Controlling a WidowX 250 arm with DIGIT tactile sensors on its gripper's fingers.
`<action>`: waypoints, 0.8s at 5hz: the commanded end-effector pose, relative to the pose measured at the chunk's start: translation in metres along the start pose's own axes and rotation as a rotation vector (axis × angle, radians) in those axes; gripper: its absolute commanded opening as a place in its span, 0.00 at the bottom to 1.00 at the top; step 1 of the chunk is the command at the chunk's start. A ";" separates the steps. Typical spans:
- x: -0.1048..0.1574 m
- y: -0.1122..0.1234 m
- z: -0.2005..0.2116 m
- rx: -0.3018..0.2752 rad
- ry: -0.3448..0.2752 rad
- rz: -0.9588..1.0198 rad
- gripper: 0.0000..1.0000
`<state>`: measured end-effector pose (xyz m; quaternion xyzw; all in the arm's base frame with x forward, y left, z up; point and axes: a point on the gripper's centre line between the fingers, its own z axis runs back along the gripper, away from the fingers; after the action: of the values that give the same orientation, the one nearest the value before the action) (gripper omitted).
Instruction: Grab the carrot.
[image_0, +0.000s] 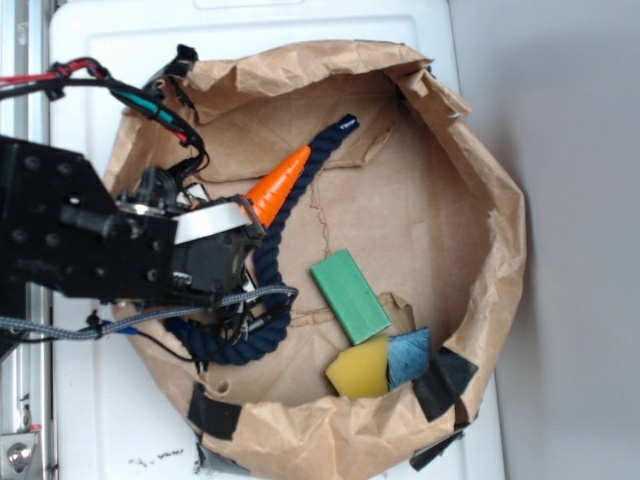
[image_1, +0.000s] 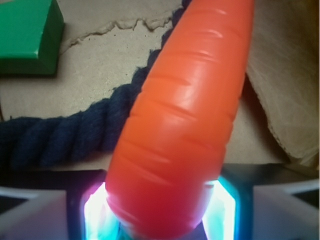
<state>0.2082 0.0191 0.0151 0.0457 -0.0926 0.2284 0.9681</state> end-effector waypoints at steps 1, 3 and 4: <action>0.017 -0.022 0.028 0.054 -0.065 -0.082 0.00; 0.048 -0.021 0.112 -0.017 -0.033 -0.190 0.00; 0.041 -0.024 0.124 -0.032 -0.110 -0.242 0.00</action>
<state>0.2346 0.0014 0.1362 0.0584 -0.1251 0.1128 0.9840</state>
